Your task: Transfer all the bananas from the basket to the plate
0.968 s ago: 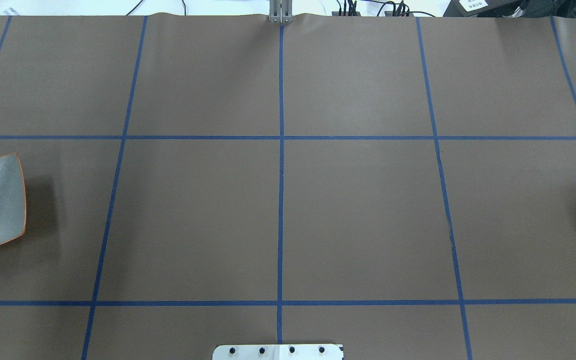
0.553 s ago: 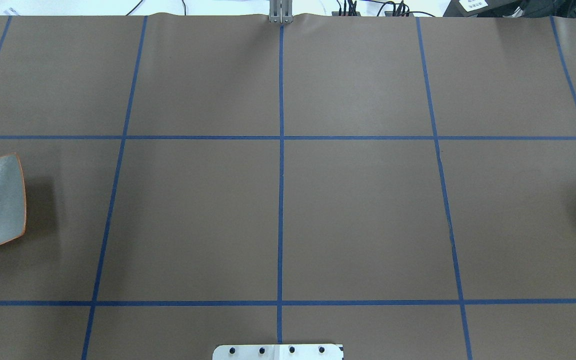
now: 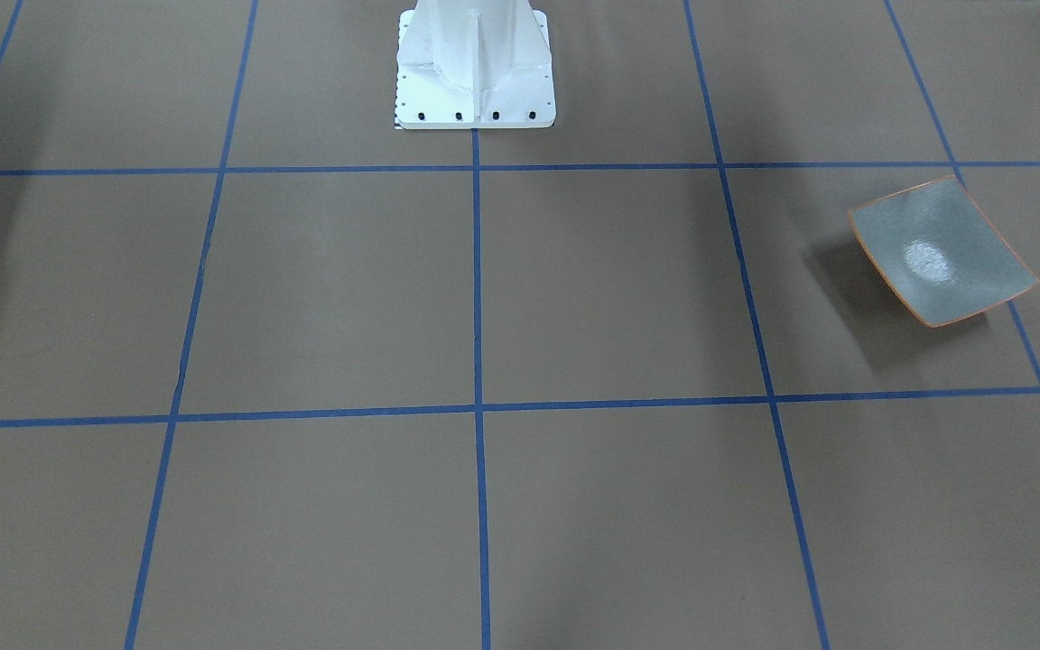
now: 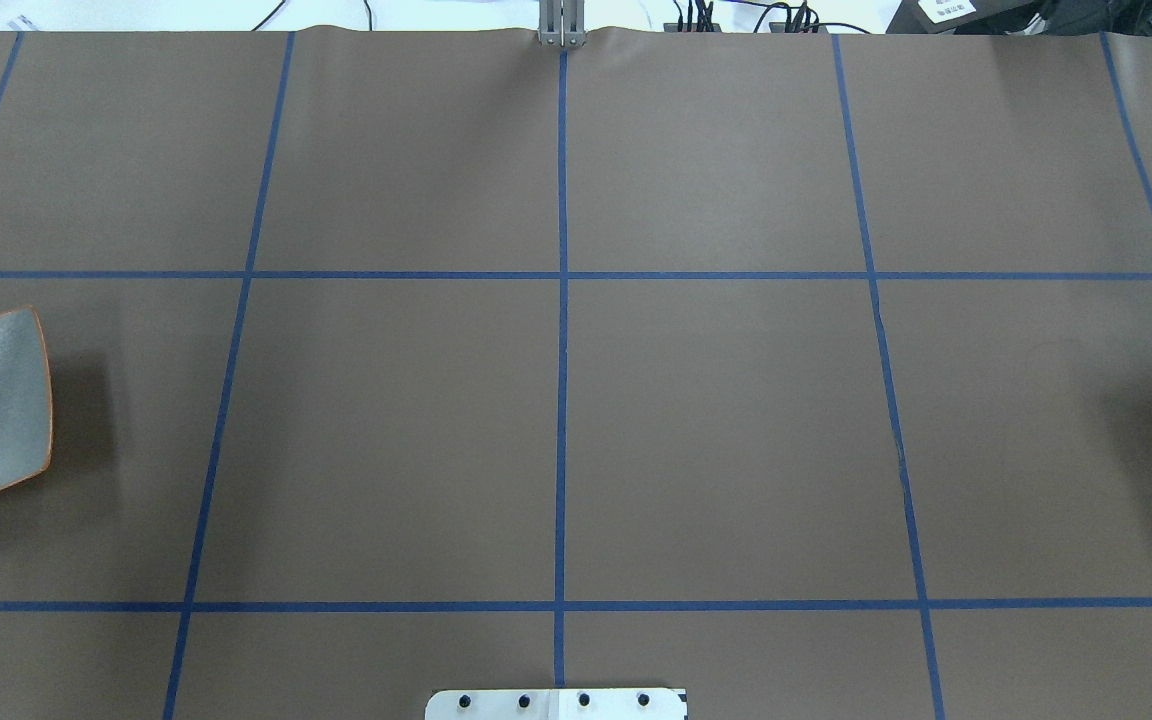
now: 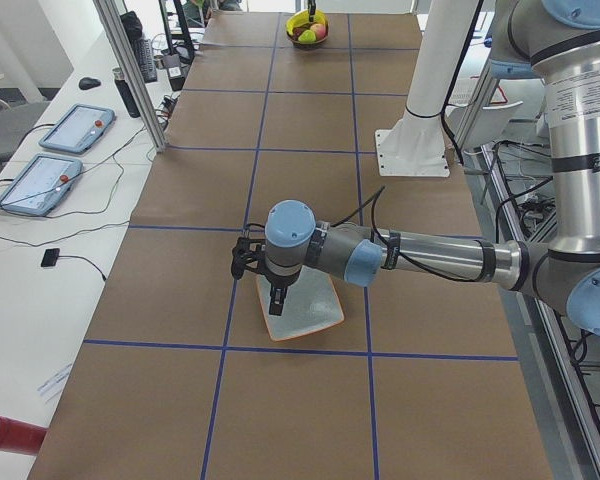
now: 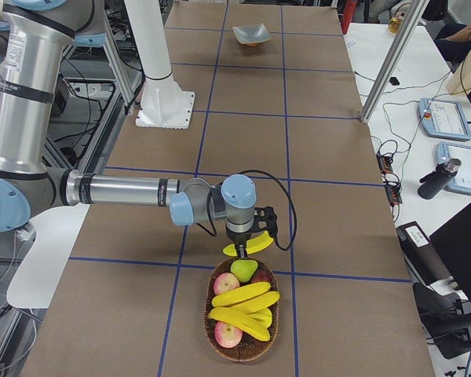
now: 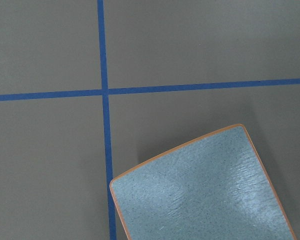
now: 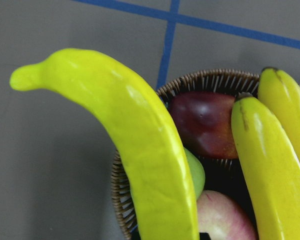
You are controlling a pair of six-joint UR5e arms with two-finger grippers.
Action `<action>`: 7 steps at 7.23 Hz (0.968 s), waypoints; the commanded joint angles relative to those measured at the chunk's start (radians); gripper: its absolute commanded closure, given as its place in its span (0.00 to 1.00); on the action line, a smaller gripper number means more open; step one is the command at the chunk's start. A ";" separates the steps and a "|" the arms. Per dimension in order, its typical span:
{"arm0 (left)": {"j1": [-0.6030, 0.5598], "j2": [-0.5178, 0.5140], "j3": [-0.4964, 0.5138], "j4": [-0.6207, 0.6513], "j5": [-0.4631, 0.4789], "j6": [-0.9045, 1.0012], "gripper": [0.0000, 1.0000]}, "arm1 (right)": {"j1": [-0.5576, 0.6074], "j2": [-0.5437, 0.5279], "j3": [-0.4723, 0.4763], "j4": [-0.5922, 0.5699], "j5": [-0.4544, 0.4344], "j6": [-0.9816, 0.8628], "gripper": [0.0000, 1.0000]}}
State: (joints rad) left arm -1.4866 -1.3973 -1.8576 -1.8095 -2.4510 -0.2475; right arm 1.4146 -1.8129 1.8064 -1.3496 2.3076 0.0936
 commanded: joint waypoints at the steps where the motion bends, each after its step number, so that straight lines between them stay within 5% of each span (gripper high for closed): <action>1: 0.032 -0.113 0.005 -0.001 -0.061 -0.138 0.01 | -0.087 0.085 0.069 -0.005 0.039 0.124 1.00; 3: 0.095 -0.257 0.009 0.002 -0.063 -0.264 0.00 | -0.214 0.234 0.068 -0.005 0.036 0.388 1.00; 7: 0.401 -0.639 0.080 -0.002 -0.051 -0.680 0.01 | -0.533 0.571 0.059 0.004 0.010 1.013 1.00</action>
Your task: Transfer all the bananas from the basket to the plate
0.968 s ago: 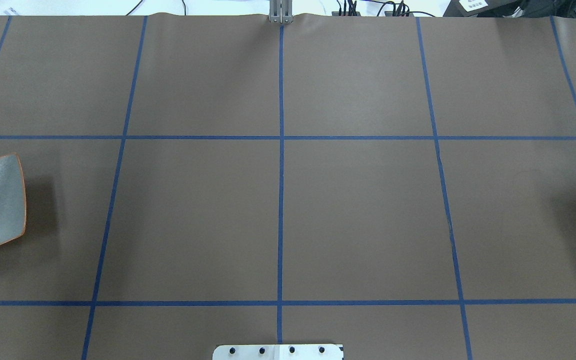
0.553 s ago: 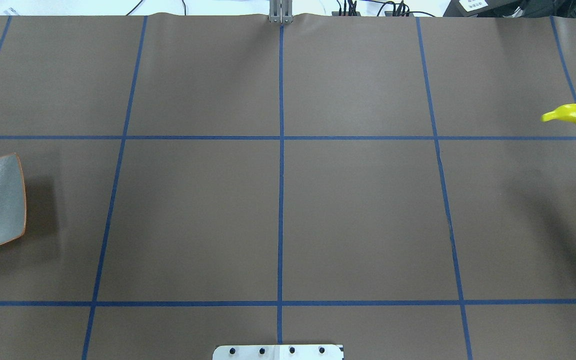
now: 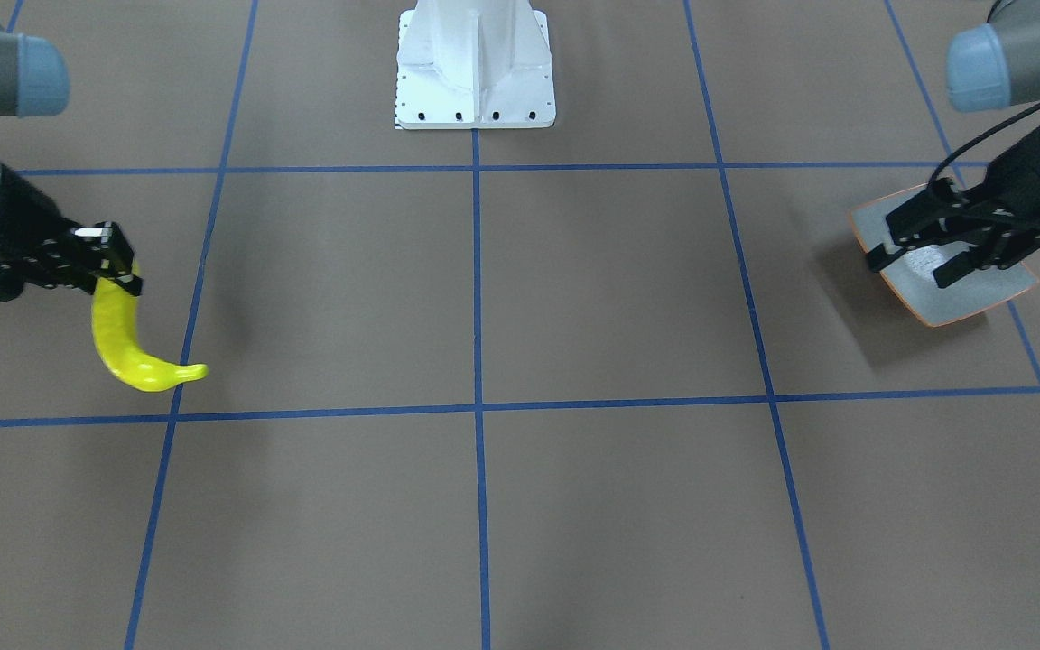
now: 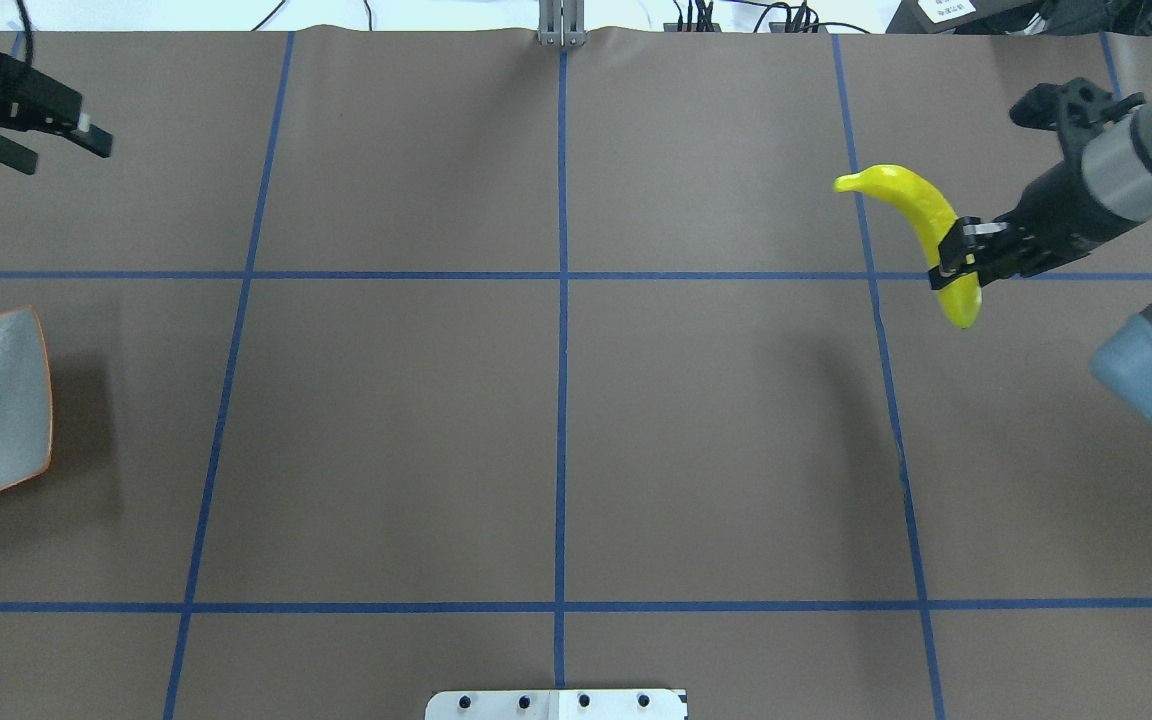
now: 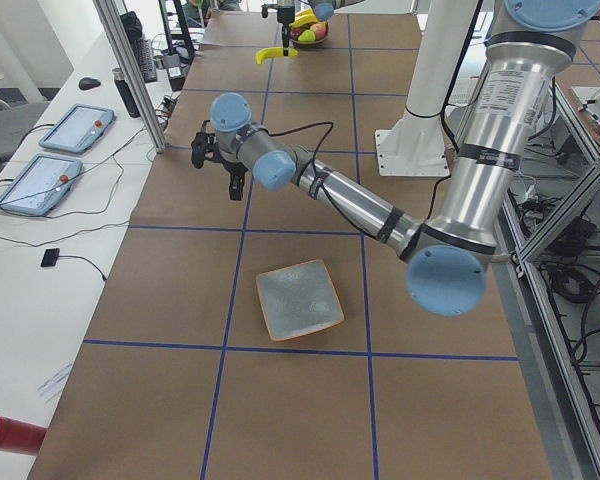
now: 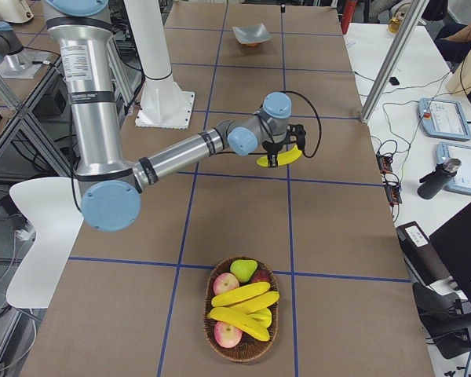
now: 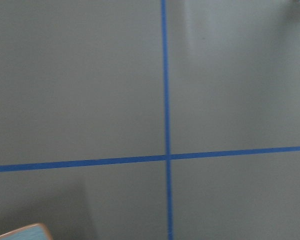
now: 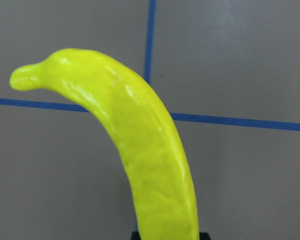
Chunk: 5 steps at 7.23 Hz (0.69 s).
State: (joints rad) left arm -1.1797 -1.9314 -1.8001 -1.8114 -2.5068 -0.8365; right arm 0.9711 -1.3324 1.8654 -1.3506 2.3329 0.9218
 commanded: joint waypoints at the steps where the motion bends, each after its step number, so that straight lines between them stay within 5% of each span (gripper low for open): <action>1: 0.127 -0.200 0.065 -0.003 0.015 -0.175 0.02 | -0.151 0.154 0.000 0.005 -0.070 0.303 1.00; 3: 0.233 -0.271 0.123 -0.201 0.147 -0.434 0.02 | -0.206 0.188 0.017 0.065 -0.109 0.479 1.00; 5: 0.339 -0.323 0.197 -0.473 0.300 -0.686 0.03 | -0.267 0.188 0.003 0.285 -0.113 0.714 1.00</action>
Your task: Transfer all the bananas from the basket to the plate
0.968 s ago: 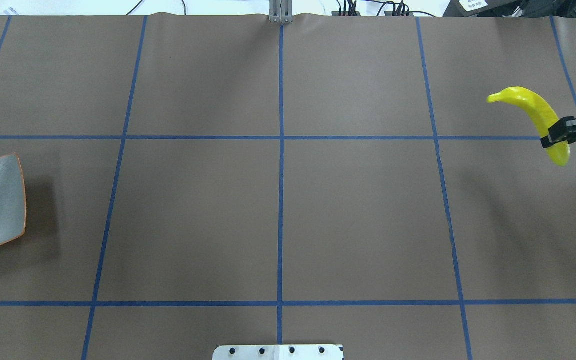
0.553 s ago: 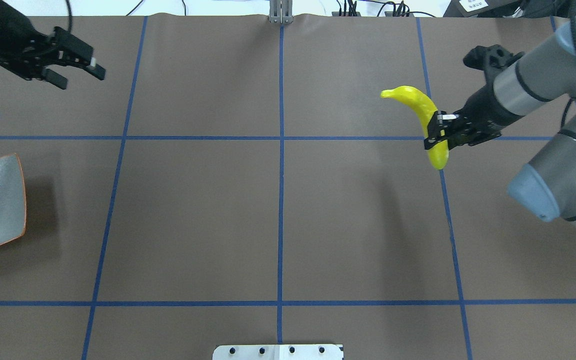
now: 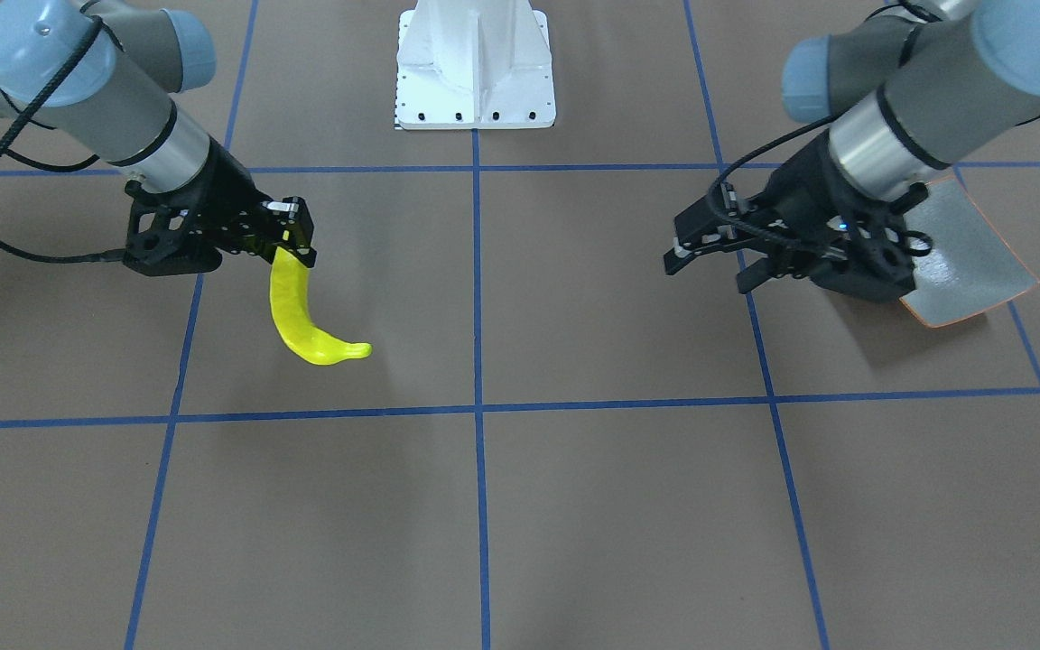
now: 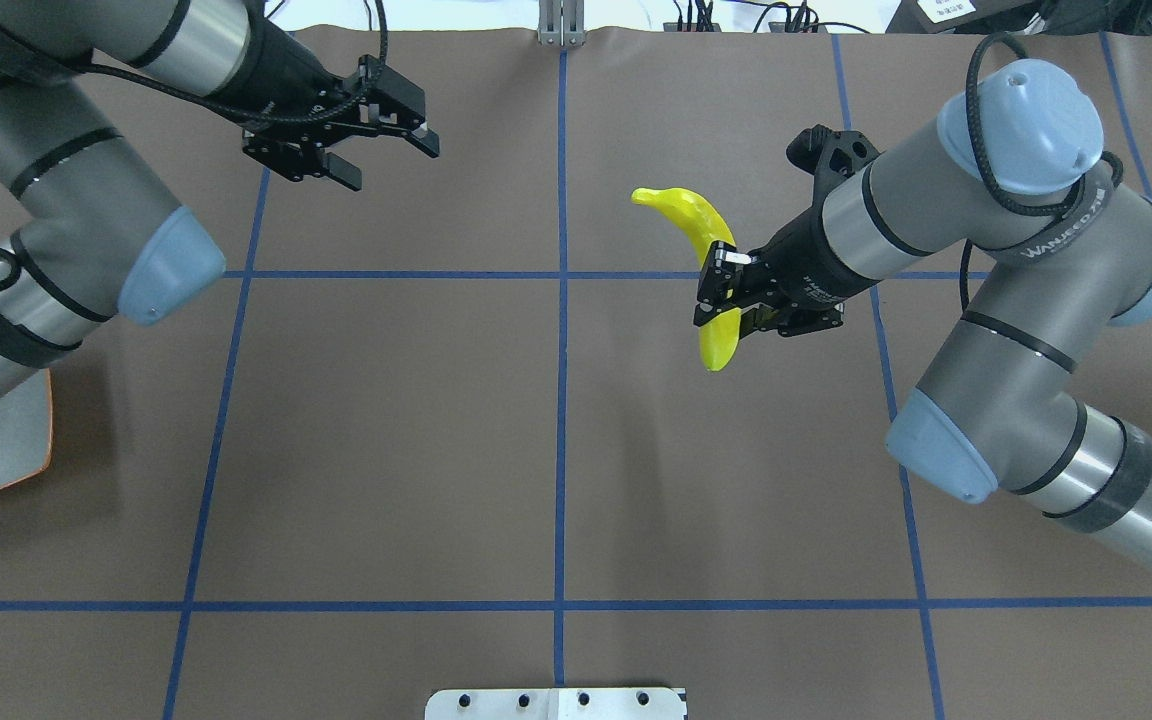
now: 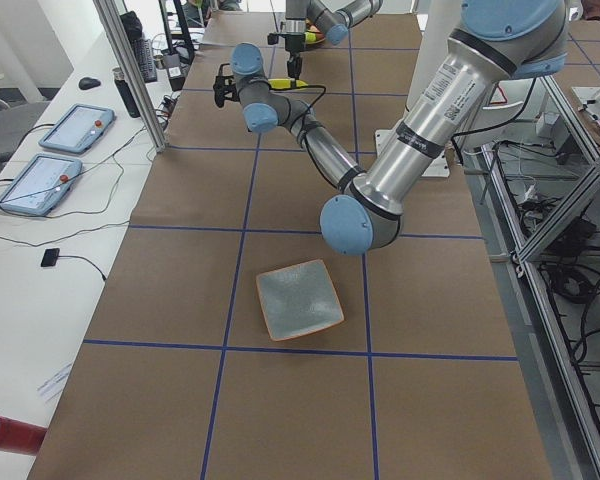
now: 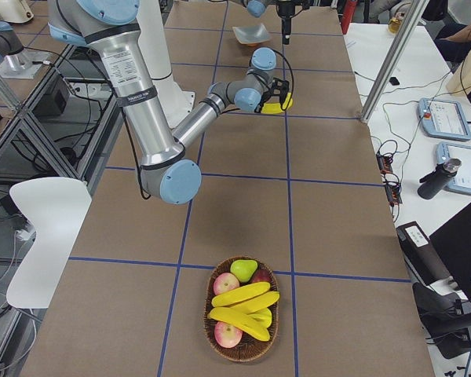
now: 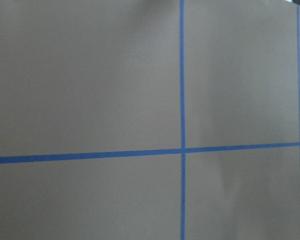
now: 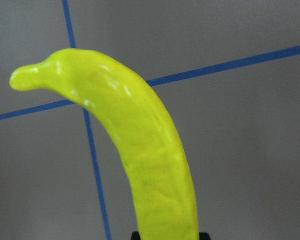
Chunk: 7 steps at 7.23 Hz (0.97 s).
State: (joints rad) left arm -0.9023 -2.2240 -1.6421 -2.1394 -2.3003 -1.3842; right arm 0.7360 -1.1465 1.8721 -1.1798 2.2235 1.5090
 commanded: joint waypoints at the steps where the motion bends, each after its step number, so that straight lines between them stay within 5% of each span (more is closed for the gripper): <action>1: 0.113 -0.054 0.063 -0.201 0.175 -0.180 0.03 | -0.041 0.004 -0.004 0.143 -0.002 0.172 1.00; 7: 0.229 -0.068 0.094 -0.384 0.318 -0.286 0.03 | -0.053 0.060 -0.024 0.253 -0.054 0.356 1.00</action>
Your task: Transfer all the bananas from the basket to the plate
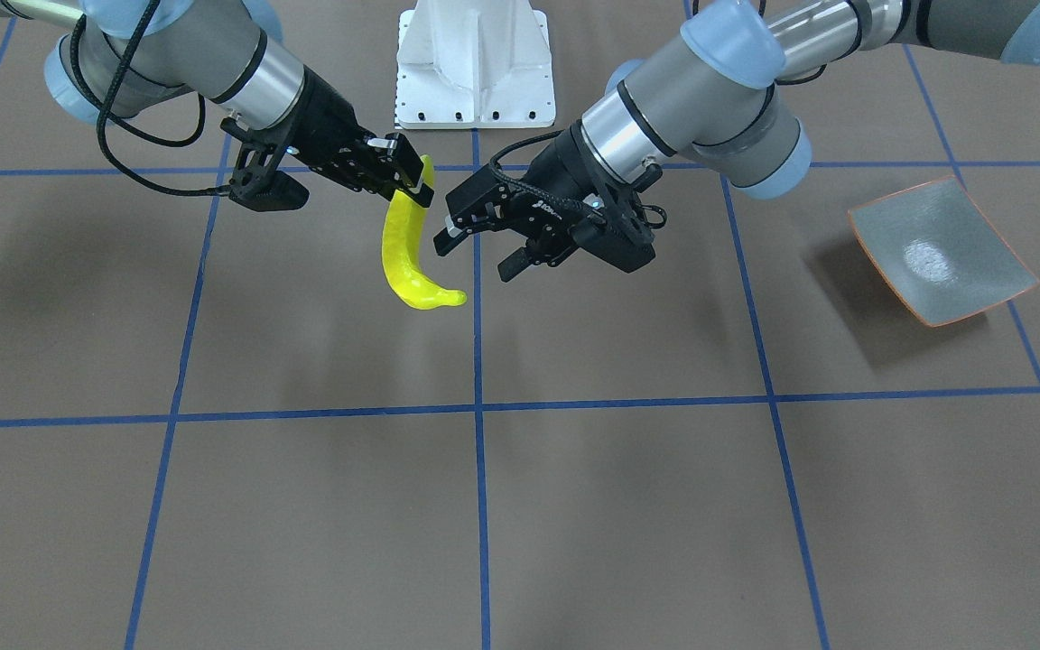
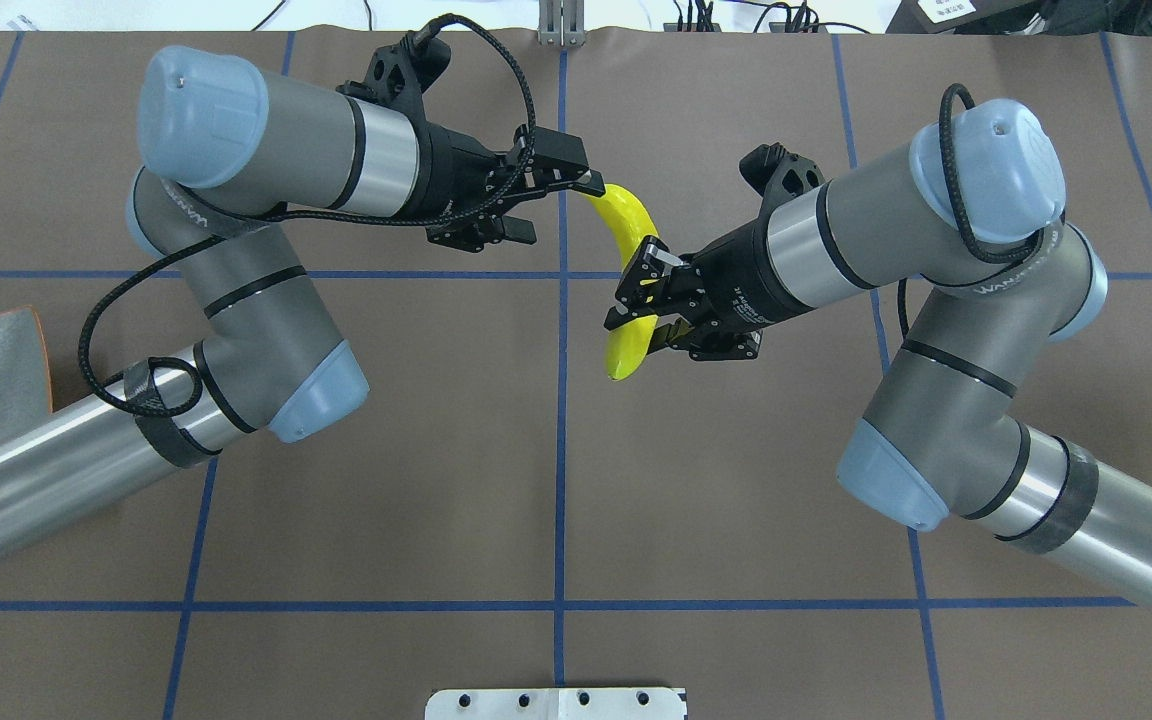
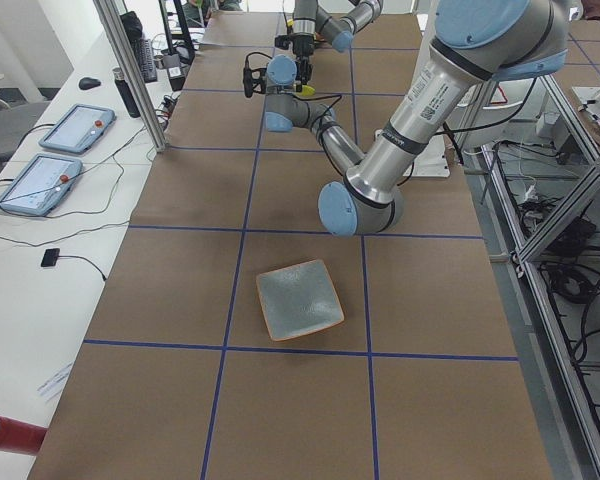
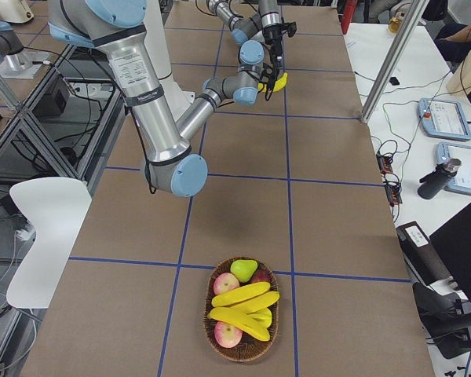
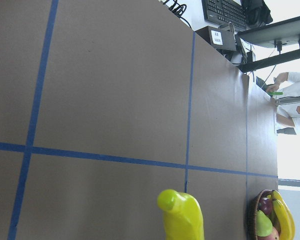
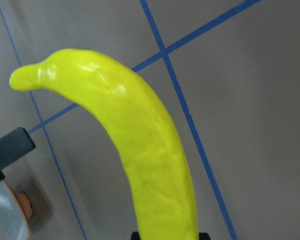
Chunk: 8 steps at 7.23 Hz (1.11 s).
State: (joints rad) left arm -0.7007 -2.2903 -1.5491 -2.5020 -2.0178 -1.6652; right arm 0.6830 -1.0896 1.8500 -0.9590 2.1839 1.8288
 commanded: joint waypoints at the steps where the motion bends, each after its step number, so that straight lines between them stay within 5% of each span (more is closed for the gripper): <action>1: 0.043 -0.003 0.001 -0.027 0.066 -0.005 0.03 | 0.000 0.005 -0.002 0.040 -0.015 0.040 1.00; 5: 0.052 -0.044 0.052 -0.035 0.073 -0.005 0.06 | -0.002 0.020 -0.002 0.042 -0.015 0.041 1.00; 8: 0.056 -0.057 0.060 -0.035 0.083 -0.005 0.19 | -0.006 0.020 -0.002 0.066 -0.015 0.049 1.00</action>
State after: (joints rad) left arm -0.6451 -2.3419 -1.4934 -2.5371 -1.9358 -1.6705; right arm 0.6781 -1.0695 1.8484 -0.8997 2.1691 1.8730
